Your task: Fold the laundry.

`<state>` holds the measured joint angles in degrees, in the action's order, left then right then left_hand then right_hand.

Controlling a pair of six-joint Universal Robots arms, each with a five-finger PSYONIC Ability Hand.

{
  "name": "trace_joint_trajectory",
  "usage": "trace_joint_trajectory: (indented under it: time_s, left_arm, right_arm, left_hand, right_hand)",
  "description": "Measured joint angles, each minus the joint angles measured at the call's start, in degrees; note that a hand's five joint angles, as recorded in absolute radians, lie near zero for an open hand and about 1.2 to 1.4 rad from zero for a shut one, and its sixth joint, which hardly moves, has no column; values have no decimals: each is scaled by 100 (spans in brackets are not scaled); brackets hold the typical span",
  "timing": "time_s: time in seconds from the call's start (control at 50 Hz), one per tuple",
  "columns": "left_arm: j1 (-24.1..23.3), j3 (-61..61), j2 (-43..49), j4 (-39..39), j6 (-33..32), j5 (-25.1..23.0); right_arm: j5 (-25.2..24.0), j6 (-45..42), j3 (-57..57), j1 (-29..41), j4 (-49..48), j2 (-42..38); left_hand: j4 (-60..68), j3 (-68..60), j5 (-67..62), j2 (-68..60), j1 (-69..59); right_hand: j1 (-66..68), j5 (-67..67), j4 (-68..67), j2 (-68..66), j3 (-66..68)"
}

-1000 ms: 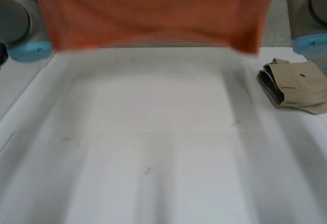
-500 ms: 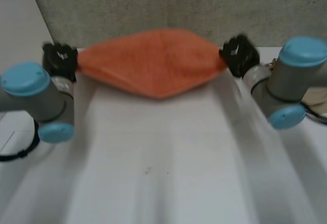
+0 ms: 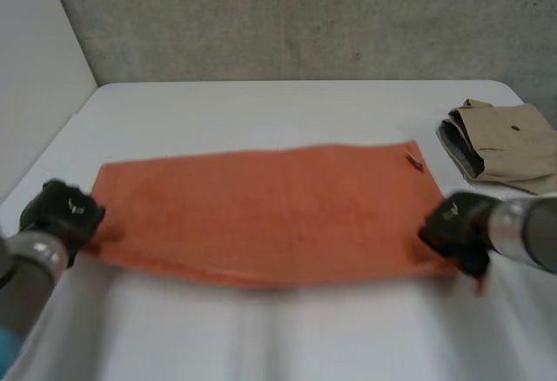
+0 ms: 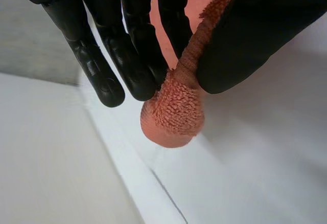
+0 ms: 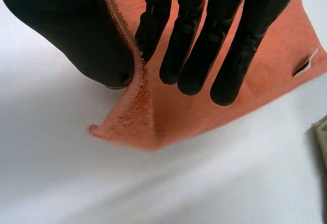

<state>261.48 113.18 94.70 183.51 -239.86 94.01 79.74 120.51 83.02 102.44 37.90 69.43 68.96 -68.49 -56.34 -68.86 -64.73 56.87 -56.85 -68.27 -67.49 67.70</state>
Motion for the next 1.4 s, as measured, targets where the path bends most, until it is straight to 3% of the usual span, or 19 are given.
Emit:
trace_joint_trajectory:
  time_s: [0.08,0.2,0.3,0.36,0.48,0.62,0.76,0.78,0.82,0.86,0.88,0.92,1.04,1.12,1.16,1.22,1.4]
  left_arm:
    - [146,261,-470,-484,-290,-500]
    - [198,28,-215,-133,-305,-840]
    - [-22,-771,800,783,-33,-376]
    - [-268,-1448,1617,1343,143,212]
    - [-507,-2342,2686,1813,257,940]
    - [-577,-2863,3263,1899,251,1145]
    - [-660,-3078,3464,1947,260,1156]
    - [-686,-3109,3494,1981,279,1151]
    - [-724,-3138,3527,2036,310,1145]
    - [-777,-3165,3558,2118,349,1145]
    - [-806,-3173,3566,2172,367,1148]
    - [-844,-3179,3562,2246,386,1156]
    - [-934,-3132,3410,2440,415,1191]
    - [-944,-2921,2934,2486,531,1201]
    - [-944,-2921,2934,2486,531,1201]
    - [-929,-2492,2271,2468,907,1157]
    - [-938,-1526,1305,2427,2020,763]
  right_arm:
    - [-9,-482,412,-144,99,385]
    - [-4,-586,359,-155,-448,159]
    - [186,-362,-248,60,-1413,-598]
    - [432,-278,-710,271,-2234,-1115]
    - [649,-296,-1411,547,-3630,-1901]
    - [628,-468,-2090,678,-4543,-2628]
    - [365,-685,-2782,697,-4812,-3353]
    - [321,-697,-2898,696,-4826,-3479]
    - [292,-696,-2978,695,-4830,-3564]
    - [248,-656,-3099,689,-4831,-3686]
    - [239,-579,-3135,683,-4831,-3688]
    - [236,-483,-3147,679,-4828,-3655]
    - [285,643,-3022,633,-4802,-3063]
    - [321,2064,-2659,514,-4712,-2144]
    - [321,2064,-2659,514,-4712,-2144]
    - [259,3117,-1996,178,-4303,-1169]
    - [-151,3367,-673,-450,-2916,-427]
  left_hand:
    - [0,0,0,0,0]
    - [0,0,0,0,0]
    - [0,0,0,0,0]
    - [0,0,0,0,0]
    - [0,0,0,0,0]
    - [0,0,0,0,0]
    - [-345,314,187,391,150]
    - [-1128,1082,896,1233,925]
    - [-2567,2483,2315,2542,2549]
    - [-4559,4439,4305,4513,4534]
    - [-5063,4945,4815,5014,4840]
    - [-5197,5085,4955,5171,4883]
    - [-5327,5272,5109,5291,4887]
    - [-5327,5272,5106,5291,4887]
    - [-5327,5272,5106,5291,4887]
    - [-5327,5272,5109,5291,4887]
    - [-5327,5272,5110,5293,4887]
  right_hand:
    - [0,0,0,0,0]
    - [0,0,0,0,0]
    - [0,0,0,0,0]
    - [0,0,0,0,0]
    - [0,0,0,0,0]
    - [0,0,0,0,0]
    - [-52,17,15,55,-58]
    - [-1348,1249,1292,1307,-1300]
    - [-1811,1705,1760,1912,-1771]
    - [-4145,4443,4524,4588,-4537]
    - [-4466,5082,5242,5245,-5259]
    - [-4531,5268,5463,5447,-5492]
    - [-4532,5299,5493,5489,-5542]
    - [-4532,5299,5493,5489,-5542]
    - [-4532,5299,5493,5489,-5542]
    - [-4532,5299,5493,5489,-5542]
    - [-4532,5299,5493,5489,-5543]
